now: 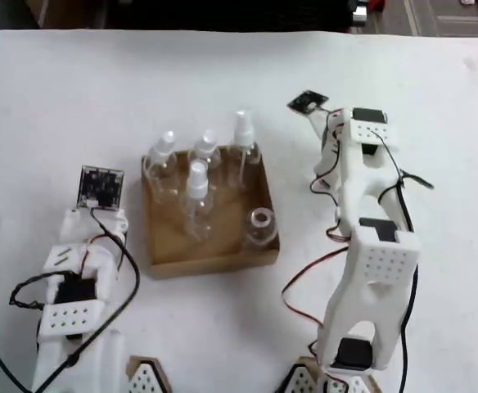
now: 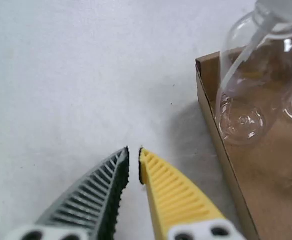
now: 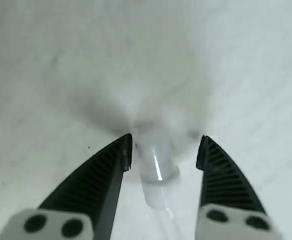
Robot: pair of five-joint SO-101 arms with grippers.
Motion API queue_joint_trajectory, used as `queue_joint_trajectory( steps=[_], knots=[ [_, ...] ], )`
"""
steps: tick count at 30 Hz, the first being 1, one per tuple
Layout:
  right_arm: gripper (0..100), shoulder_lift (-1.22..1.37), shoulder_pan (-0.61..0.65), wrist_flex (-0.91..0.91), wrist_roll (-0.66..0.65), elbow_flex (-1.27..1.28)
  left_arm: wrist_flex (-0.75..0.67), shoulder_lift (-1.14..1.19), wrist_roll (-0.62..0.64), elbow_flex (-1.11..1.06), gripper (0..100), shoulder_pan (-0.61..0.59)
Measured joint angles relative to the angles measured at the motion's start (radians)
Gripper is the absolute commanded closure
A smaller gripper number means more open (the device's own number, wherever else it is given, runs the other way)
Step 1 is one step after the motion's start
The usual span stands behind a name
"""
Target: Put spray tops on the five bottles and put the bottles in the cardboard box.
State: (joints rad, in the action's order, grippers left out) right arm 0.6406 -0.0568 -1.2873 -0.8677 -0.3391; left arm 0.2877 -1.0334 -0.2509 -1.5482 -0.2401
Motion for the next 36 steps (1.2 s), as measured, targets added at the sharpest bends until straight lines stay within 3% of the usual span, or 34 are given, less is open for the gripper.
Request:
queue_joint_trajectory(
  steps=[4,16,26,36],
  knots=[
    [98.6,0.032,0.0,0.0,0.002,-0.055,0.0,0.0,0.0,0.0,96,0.0],
    [98.4,0.003,0.0,-0.021,-0.006,-0.075,0.0,0.0,0.0,0.0,96,0.0],
    [98.3,-0.572,0.104,-0.233,0.003,-0.115,0.0,0.0,0.0,0.0,96,0.0],
    [98.3,-1.028,0.195,-0.146,0.276,0.011,0.0,0.0,0.0,0.0,96,0.0]
  ],
)
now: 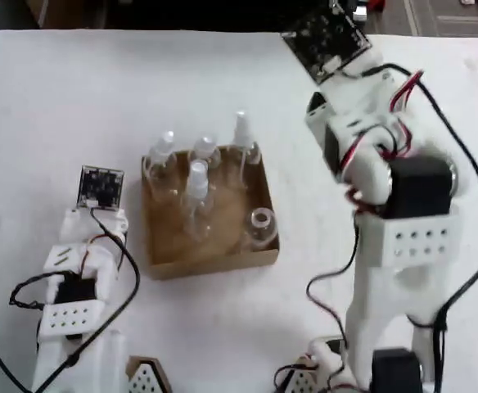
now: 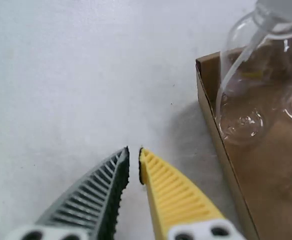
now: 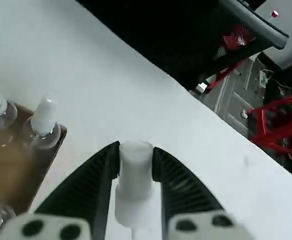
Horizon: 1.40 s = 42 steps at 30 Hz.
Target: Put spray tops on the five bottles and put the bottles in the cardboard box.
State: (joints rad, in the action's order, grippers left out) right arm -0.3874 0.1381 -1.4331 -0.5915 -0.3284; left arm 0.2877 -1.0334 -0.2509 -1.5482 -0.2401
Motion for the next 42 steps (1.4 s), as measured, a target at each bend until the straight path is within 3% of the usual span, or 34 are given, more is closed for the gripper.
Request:
queue_joint_trajectory(
  steps=[10,14,19,24,33,42],
  knots=[
    [98.4,-0.433,-0.006,0.592,0.272,0.647,0.0,0.0,0.0,0.0,96,0.0],
    [98.4,-0.588,0.048,0.802,0.422,0.795,0.0,0.0,0.0,0.0,96,0.0],
    [98.4,-0.632,0.189,0.931,0.512,0.819,0.0,0.0,0.0,0.0,96,0.0],
    [98.4,-0.646,0.334,0.971,0.5,0.941,0.0,0.0,0.0,0.0,96,0.0],
    [98.4,-0.666,0.304,1.14,0.443,1.181,0.0,0.0,0.0,0.0,96,0.0],
    [98.4,-1.043,0.296,1.163,0.674,1.321,0.0,0.0,0.0,0.0,96,0.0]
  ],
)
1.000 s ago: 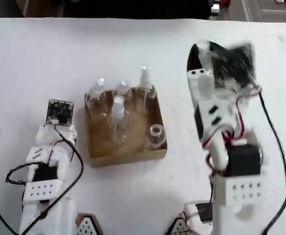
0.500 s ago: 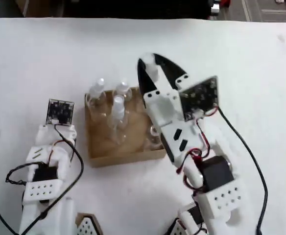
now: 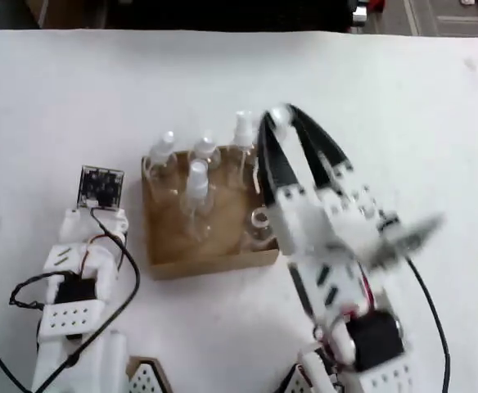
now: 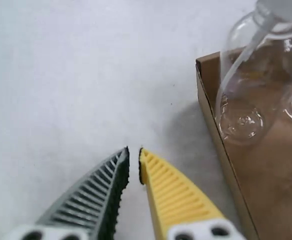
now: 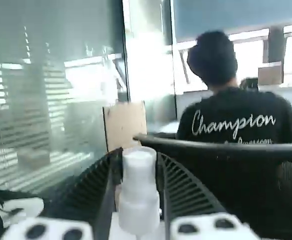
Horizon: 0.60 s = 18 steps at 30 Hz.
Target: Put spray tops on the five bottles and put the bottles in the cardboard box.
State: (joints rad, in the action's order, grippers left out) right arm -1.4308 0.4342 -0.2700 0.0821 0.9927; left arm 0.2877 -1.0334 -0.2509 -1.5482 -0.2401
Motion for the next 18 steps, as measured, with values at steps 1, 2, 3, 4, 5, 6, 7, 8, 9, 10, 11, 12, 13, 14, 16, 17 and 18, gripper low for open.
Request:
queue_joint_trajectory(
  steps=[1,2,3,4,5,6,7,8,9,10,11,12,13,14,16,17,18],
  knots=[
    [98.4,-0.057,0.0,0.0,0.005,0.034,0.0,0.0,0.0,0.0,96,0.0],
    [98.4,-0.098,0.003,0.003,0.006,0.072,0.0,0.0,0.0,0.0,96,0.0],
    [98.4,-0.144,0.005,0.006,0.009,0.114,0.0,0.0,0.0,0.0,96,0.0],
    [98.4,-0.19,0.006,0.006,0.011,0.153,0.0,0.0,0.0,0.0,96,0.0],
    [98.4,-0.233,0.006,0.006,0.011,0.193,0.0,0.0,0.0,0.0,96,0.0],
    [98.4,-0.267,0.006,0.006,0.011,0.227,0.0,0.0,0.0,0.0,96,0.0],
    [98.4,-0.298,0.005,0.006,0.011,0.255,0.0,0.0,0.0,0.0,96,0.0],
    [98.4,-0.333,0.005,0.006,0.011,0.278,0.0,0.0,0.0,0.0,96,0.0],
    [98.4,-0.35,0.005,0.006,0.011,0.284,0.0,0.0,0.0,0.0,96,0.0],
    [98.4,-0.361,0.005,0.005,0.011,0.284,0.0,0.0,0.0,0.0,96,0.0],
    [98.4,-0.37,0.006,-0.005,0.011,0.288,0.0,0.0,0.0,0.0,96,0.0],
    [98.4,-0.37,0.006,-0.018,0.011,0.292,0.0,0.0,0.0,0.0,96,0.0],
    [98.4,-0.368,0.006,-0.037,0.011,0.293,0.0,0.0,0.0,0.0,96,0.0],
    [98.4,-0.361,0.006,-0.058,0.011,0.293,0.0,0.0,0.0,0.0,96,0.0],
    [98.4,-0.365,0.003,-0.094,0.011,0.295,0.0,0.0,0.0,0.0,96,0.0],
    [98.4,-0.371,0.003,-0.101,0.011,0.295,0.0,0.0,0.0,0.0,96,0.0],
    [98.4,-0.373,0.005,-0.107,0.011,0.293,0.0,0.0,0.0,0.0,96,0.0]
  ],
)
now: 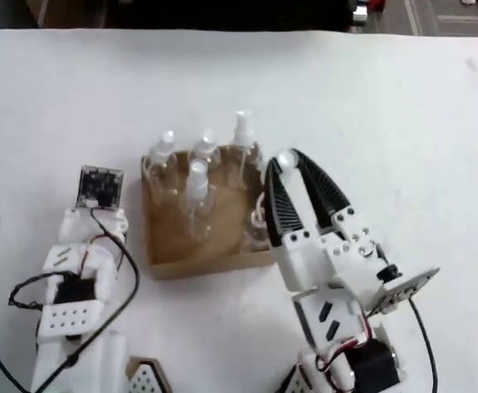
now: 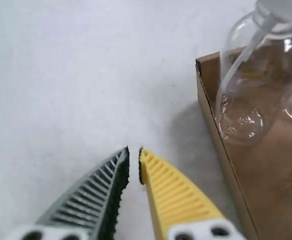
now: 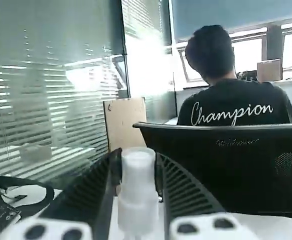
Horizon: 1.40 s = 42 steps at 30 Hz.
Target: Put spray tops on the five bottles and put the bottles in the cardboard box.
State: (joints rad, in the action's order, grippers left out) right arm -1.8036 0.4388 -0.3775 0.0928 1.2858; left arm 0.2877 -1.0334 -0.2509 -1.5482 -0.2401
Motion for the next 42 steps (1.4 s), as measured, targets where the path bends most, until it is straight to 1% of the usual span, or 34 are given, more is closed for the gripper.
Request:
queue_joint_trajectory(
  steps=[6,27,34,36,42],
  knots=[
    [98.4,0.0,0.0,-0.003,0.0,0.006,0.0,0.0,0.0,0.0,96,0.0],
    [98.4,0.006,-0.006,-0.003,0.0,0.282,0.0,0.0,0.0,0.0,96,0.0],
    [98.3,0.006,-0.006,-0.003,0.0,0.296,0.0,0.0,0.0,0.0,96,0.0],
    [96.5,0.006,-0.006,-0.005,0.0,0.296,0.0,0.0,0.0,0.0,96,0.0],
    [81.9,0.006,-0.006,-0.048,0.0,0.296,0.0,0.0,0.0,0.0,96,0.0]
  ],
)
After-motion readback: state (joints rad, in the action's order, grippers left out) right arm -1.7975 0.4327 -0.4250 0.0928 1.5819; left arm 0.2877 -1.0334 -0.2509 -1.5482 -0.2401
